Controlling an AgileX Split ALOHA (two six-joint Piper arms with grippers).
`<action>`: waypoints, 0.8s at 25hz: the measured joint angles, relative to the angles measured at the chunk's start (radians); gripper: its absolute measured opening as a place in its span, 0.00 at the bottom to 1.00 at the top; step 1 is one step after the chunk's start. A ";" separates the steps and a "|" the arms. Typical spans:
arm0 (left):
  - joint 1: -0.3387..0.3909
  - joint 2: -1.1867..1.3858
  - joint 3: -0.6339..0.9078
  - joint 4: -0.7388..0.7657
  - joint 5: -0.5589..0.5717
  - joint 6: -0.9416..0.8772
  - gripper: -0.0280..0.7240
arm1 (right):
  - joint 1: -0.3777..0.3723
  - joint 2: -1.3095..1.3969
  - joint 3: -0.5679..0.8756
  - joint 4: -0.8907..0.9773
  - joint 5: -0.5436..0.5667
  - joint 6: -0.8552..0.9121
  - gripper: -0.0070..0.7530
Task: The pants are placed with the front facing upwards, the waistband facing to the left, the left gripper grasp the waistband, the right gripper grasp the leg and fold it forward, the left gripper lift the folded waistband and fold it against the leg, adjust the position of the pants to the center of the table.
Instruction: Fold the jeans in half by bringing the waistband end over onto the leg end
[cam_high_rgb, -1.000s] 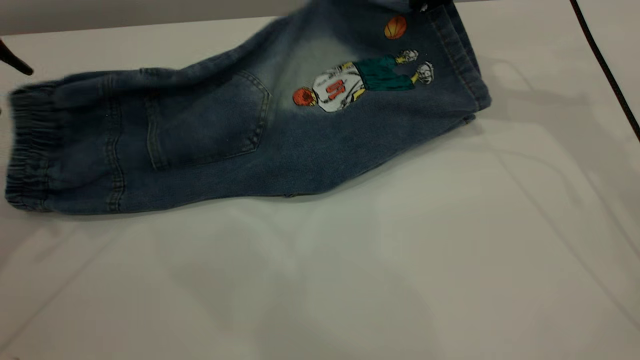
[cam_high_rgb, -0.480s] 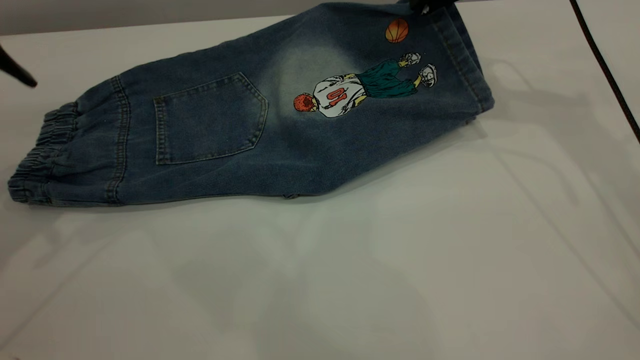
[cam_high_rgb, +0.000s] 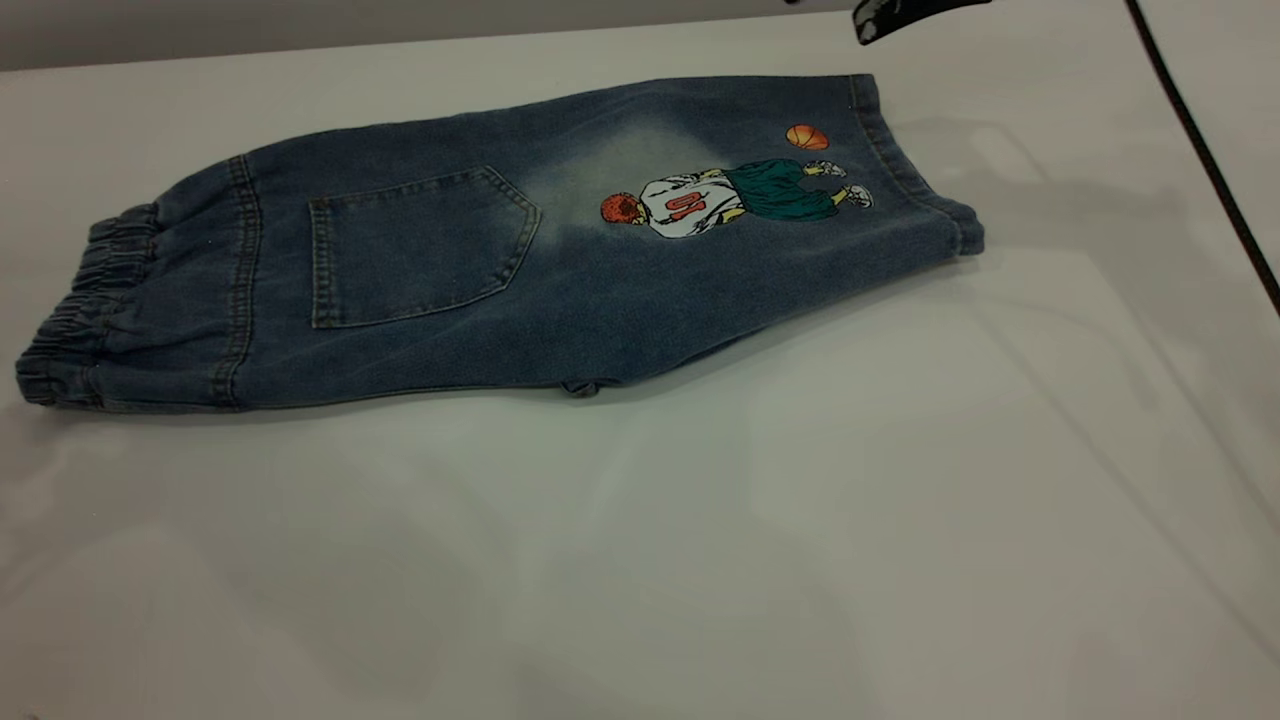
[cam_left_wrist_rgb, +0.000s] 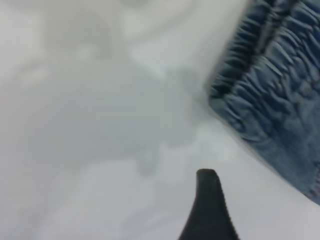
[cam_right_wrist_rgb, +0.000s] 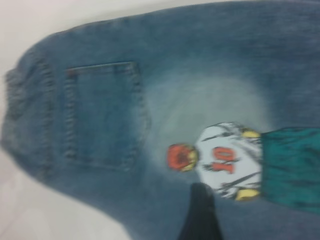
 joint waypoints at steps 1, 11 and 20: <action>0.014 0.000 0.000 0.000 0.009 0.016 0.67 | 0.000 0.000 0.000 0.023 0.018 -0.022 0.65; 0.108 0.145 -0.002 -0.197 0.119 0.271 0.67 | 0.000 0.000 0.000 0.120 0.063 -0.093 0.71; 0.109 0.353 -0.003 -0.537 0.116 0.577 0.67 | 0.000 0.000 0.000 0.119 0.063 -0.093 0.72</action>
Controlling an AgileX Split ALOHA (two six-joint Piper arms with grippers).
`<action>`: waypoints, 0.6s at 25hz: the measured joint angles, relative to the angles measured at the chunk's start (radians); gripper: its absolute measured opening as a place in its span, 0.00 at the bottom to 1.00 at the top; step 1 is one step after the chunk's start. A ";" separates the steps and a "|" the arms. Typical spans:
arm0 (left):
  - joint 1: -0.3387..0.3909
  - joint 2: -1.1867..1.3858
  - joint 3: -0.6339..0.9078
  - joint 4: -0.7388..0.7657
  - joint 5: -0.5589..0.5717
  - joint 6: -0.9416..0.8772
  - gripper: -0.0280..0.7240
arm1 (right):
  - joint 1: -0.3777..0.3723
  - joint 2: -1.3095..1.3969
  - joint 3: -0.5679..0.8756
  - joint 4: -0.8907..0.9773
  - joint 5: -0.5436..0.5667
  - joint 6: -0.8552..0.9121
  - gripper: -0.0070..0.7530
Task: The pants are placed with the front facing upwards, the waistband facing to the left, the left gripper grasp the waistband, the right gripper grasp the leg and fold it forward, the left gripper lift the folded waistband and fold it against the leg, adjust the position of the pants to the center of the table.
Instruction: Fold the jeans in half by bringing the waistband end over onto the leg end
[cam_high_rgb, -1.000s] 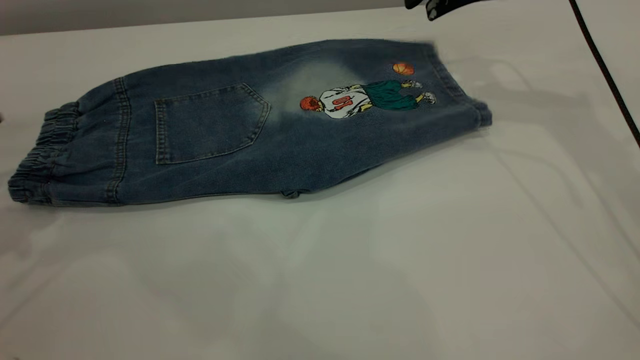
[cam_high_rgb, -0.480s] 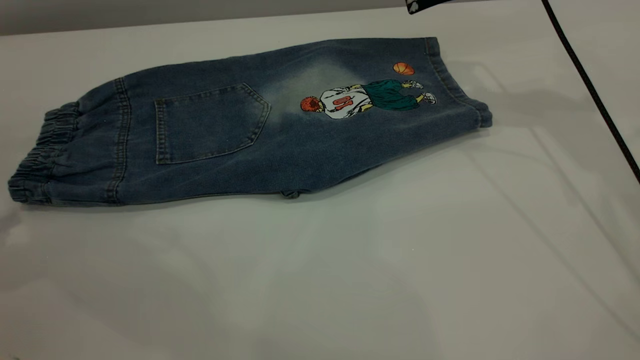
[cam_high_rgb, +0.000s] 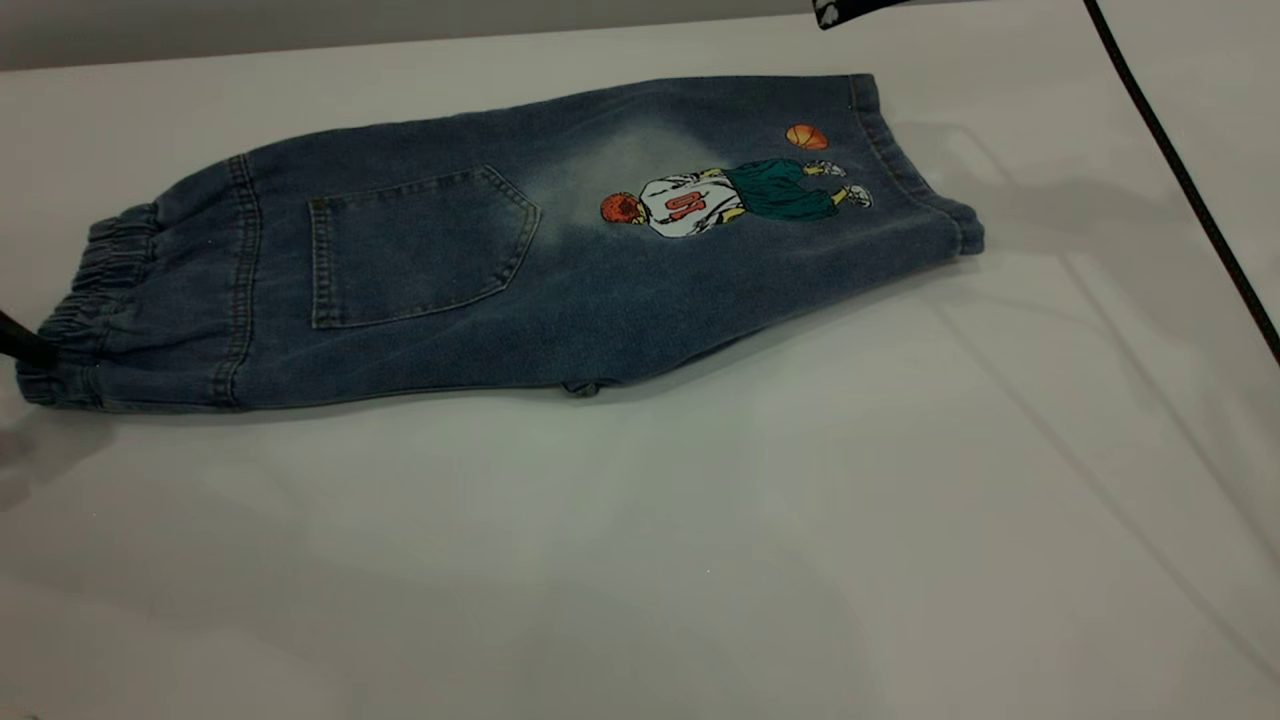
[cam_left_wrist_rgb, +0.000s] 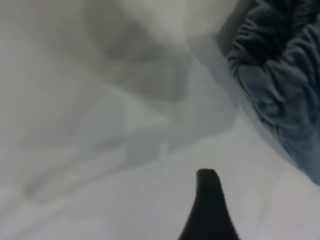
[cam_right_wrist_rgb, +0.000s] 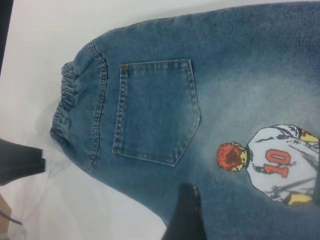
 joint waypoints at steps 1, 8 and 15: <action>0.000 0.021 0.000 -0.029 -0.001 0.019 0.67 | 0.000 0.000 0.000 0.000 0.001 0.000 0.72; 0.000 0.064 0.000 -0.208 -0.048 0.166 0.67 | 0.000 0.000 0.000 0.000 0.006 0.000 0.72; 0.000 0.096 0.000 -0.353 -0.058 0.282 0.67 | 0.000 0.000 0.000 0.000 0.006 0.000 0.72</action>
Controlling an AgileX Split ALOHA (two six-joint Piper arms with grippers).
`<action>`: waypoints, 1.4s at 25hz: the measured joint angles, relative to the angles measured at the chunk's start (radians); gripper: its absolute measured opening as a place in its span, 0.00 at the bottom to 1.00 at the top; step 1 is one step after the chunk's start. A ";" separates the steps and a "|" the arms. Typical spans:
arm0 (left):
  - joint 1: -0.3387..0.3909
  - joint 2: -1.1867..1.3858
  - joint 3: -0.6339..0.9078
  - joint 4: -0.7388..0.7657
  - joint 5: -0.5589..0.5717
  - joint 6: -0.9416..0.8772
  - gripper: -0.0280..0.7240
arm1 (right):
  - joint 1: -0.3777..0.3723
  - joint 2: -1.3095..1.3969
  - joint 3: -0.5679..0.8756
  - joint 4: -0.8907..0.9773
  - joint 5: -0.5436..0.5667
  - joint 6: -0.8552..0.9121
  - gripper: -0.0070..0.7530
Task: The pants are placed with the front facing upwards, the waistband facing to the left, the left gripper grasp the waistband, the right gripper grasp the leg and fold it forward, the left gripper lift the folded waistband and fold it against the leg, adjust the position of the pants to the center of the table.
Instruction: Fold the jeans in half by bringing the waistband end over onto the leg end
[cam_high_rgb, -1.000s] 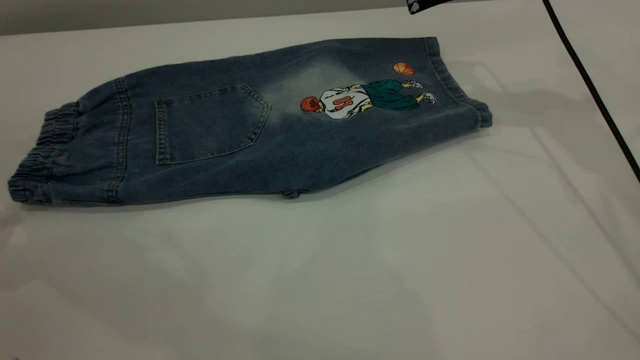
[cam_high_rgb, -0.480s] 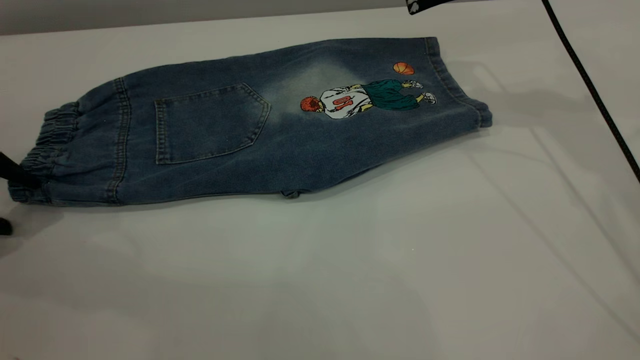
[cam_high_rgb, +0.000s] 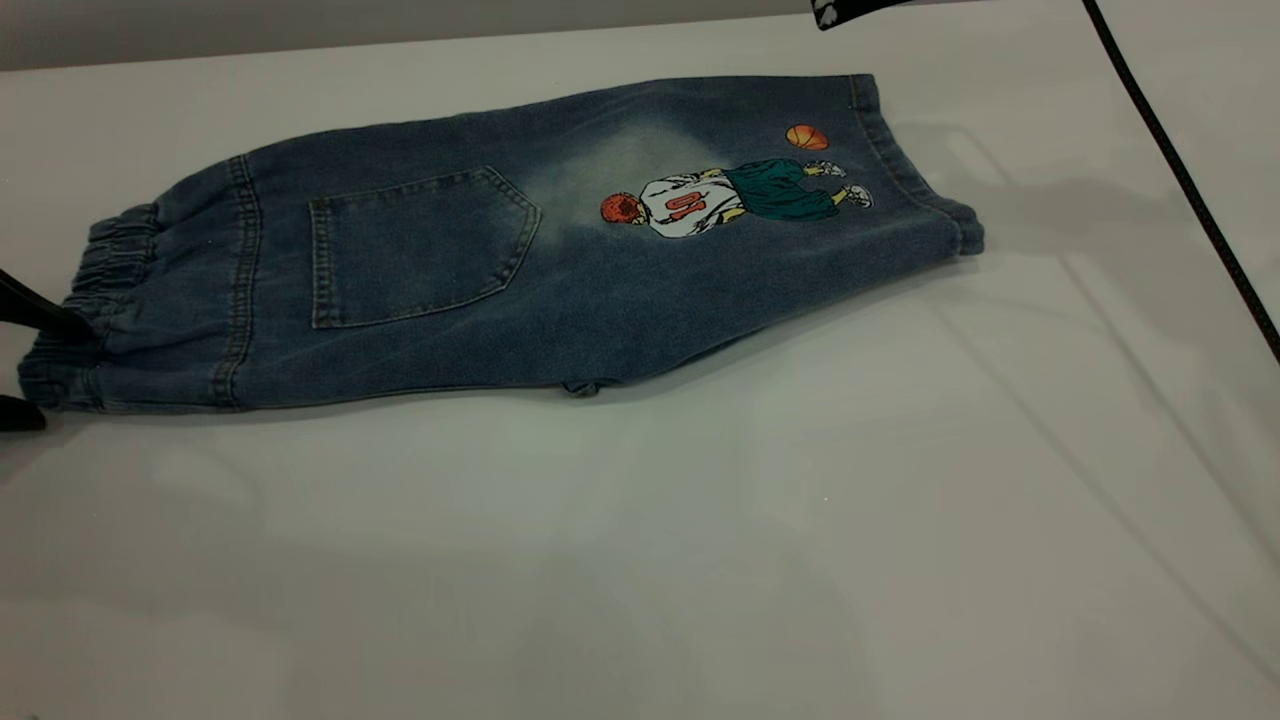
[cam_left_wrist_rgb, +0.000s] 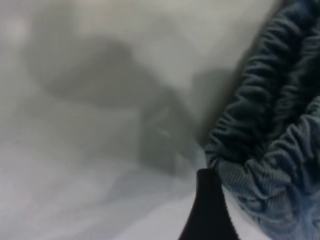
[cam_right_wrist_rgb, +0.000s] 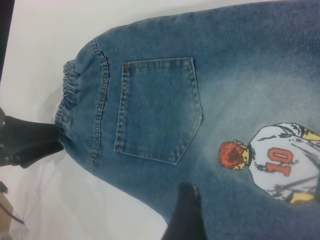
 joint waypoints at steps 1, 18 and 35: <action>0.000 0.014 0.000 -0.010 -0.003 0.000 0.67 | 0.000 0.000 0.000 0.000 0.000 0.000 0.72; -0.004 0.054 0.001 -0.258 -0.039 0.212 0.19 | 0.146 0.064 0.000 0.030 -0.029 -0.012 0.72; -0.004 -0.312 0.002 0.192 0.035 -0.071 0.19 | 0.373 0.175 -0.063 0.135 -0.187 -0.083 0.72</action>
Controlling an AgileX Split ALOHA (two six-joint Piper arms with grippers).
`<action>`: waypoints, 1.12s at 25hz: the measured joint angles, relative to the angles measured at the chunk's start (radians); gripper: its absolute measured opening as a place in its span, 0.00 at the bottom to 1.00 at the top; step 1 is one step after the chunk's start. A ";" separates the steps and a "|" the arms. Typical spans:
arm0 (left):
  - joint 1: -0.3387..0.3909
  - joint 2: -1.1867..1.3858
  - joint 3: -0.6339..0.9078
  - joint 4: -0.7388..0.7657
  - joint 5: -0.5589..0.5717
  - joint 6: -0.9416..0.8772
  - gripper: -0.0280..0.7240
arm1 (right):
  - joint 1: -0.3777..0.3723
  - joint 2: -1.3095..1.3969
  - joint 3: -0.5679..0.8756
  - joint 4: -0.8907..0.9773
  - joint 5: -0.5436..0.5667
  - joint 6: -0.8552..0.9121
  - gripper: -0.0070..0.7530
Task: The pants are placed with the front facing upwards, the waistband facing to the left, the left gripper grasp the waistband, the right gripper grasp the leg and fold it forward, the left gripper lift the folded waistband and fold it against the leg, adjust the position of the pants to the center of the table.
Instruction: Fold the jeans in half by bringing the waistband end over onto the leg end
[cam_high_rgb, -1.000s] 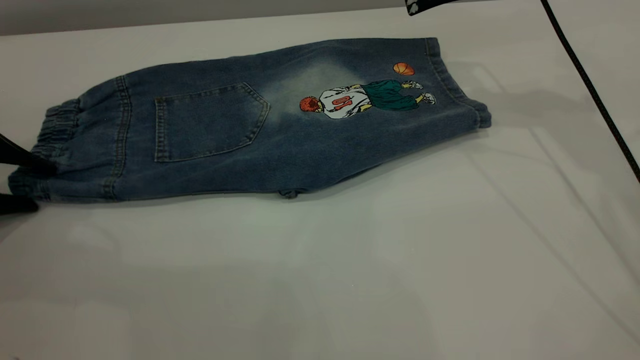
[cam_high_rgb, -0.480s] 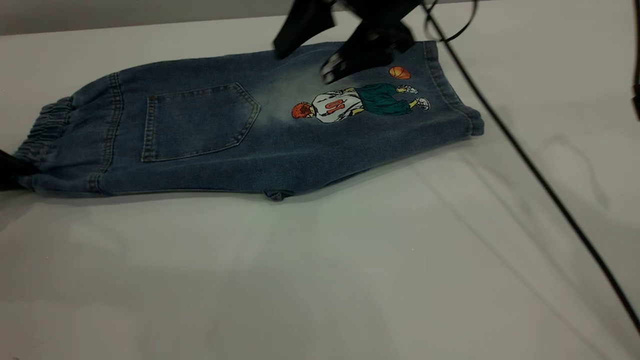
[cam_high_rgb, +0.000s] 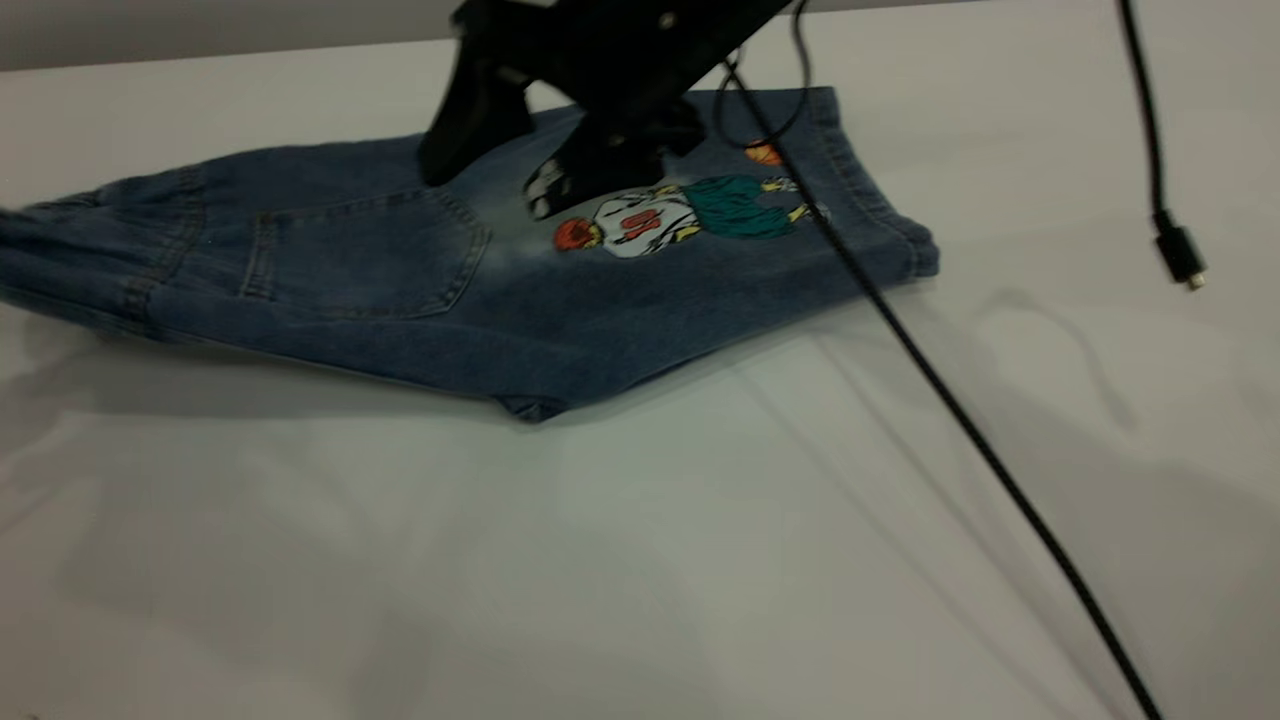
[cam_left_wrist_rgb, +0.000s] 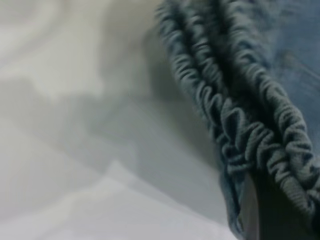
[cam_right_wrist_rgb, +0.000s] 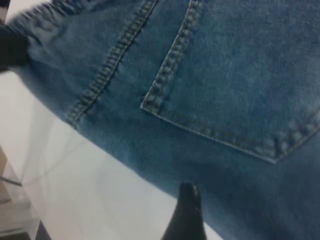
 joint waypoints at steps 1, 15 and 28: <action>0.000 -0.031 0.000 0.028 0.007 -0.019 0.19 | 0.013 0.009 -0.013 0.000 0.000 0.000 0.72; -0.121 -0.255 0.000 0.022 0.088 -0.063 0.19 | 0.161 0.111 -0.077 0.009 -0.002 0.024 0.71; -0.291 -0.277 -0.001 -0.033 0.033 -0.059 0.19 | 0.198 0.124 -0.116 0.039 0.069 0.025 0.70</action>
